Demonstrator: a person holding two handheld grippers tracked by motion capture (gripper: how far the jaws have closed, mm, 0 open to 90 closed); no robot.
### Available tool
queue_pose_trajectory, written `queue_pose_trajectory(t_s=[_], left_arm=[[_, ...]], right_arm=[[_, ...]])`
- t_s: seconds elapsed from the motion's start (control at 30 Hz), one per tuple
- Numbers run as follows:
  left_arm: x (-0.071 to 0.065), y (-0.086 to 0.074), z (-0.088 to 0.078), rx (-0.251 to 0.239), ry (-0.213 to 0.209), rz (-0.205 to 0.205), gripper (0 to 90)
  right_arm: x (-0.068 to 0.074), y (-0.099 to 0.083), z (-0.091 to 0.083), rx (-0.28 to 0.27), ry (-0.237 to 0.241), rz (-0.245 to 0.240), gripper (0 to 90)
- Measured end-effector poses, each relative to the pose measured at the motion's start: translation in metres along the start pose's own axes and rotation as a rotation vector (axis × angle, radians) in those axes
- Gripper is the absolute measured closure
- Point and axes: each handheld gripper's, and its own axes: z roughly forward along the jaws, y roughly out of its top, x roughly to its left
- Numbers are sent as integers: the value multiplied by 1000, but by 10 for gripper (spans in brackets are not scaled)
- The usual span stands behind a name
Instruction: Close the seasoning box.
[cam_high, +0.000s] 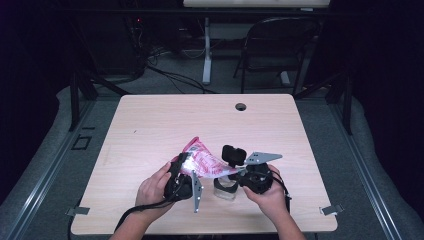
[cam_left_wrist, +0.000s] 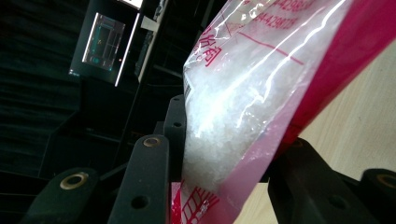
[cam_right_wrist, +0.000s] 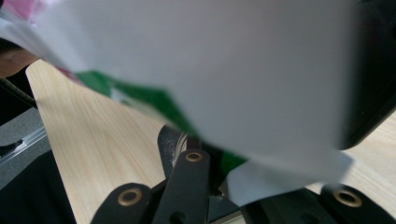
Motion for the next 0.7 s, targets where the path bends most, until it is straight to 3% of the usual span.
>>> queue_pose_trajectory(t_s=[0.7], left_arm=[[0, 5, -3, -8, 16, 33, 686]], right_arm=[[-1, -3, 1, -1, -4, 6, 900]])
